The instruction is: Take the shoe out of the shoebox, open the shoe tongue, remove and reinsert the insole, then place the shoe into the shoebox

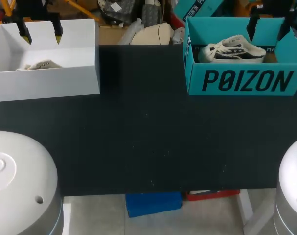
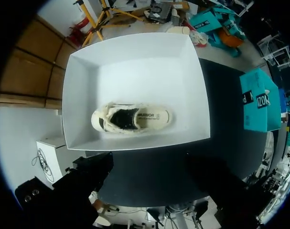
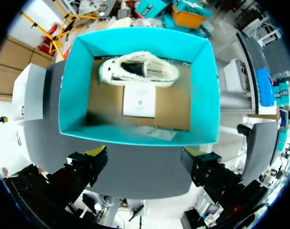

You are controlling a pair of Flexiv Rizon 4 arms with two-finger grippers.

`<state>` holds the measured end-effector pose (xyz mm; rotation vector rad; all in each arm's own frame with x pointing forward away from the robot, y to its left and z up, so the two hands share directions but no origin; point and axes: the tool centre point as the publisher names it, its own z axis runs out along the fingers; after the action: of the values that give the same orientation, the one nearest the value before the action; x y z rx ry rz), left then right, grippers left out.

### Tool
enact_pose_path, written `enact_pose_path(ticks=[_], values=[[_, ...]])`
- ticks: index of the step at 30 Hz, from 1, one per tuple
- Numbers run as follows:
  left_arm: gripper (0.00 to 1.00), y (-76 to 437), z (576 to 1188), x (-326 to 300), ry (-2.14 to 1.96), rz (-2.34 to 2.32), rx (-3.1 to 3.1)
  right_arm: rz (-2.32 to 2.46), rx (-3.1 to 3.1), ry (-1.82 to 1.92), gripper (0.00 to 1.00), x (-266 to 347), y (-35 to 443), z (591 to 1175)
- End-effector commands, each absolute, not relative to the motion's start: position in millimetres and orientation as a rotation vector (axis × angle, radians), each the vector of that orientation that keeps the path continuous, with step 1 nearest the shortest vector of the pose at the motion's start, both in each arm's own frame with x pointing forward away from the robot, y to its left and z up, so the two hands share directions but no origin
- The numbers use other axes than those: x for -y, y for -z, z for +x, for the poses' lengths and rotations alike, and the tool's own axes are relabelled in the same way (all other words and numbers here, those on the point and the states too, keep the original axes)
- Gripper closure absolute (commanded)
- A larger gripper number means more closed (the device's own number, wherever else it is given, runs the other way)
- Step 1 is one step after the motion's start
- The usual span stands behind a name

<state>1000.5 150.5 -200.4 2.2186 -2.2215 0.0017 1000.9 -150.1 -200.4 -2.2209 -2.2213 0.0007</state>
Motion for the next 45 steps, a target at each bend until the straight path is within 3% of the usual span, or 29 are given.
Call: enact_pose_path(ticks=[1, 5, 8, 12, 34, 37, 45], values=[[0.0, 200.4, 1000.4, -150.5, -0.002, 2.219, 2.222, -2.221, 2.221, -0.001, 0.0, 150.1, 200.4, 1000.9], [0.0, 200.4, 1000.4, -150.5, -0.002, 2.219, 2.222, -2.221, 2.221, -0.001, 0.0, 150.1, 200.4, 1000.9], [0.0, 200.4, 1000.4, -150.5, -0.002, 2.219, 2.222, -1.944, 2.599, -0.116, 0.0, 148.6, 200.2, 1014.4], [0.0, 200.4, 1000.4, -150.5, -0.002, 2.219, 2.222, -1.065, 3.214, -0.006, 0.0, 143.4, 196.5, 1016.3], [0.0, 200.4, 1000.4, -150.5, -0.002, 2.219, 2.222, -1.065, 3.214, -0.006, 0.0, 143.4, 196.5, 1016.3], [0.0, 200.4, 1000.4, -150.5, -0.002, 2.219, 2.222, -0.691, 3.258, 0.061, 0.0, 139.3, 196.7, 1035.7], [0.0, 200.4, 1000.4, -150.5, -0.002, 2.219, 2.222, -0.326, 3.234, 0.082, 0.0, 138.2, 207.2, 1086.7]])
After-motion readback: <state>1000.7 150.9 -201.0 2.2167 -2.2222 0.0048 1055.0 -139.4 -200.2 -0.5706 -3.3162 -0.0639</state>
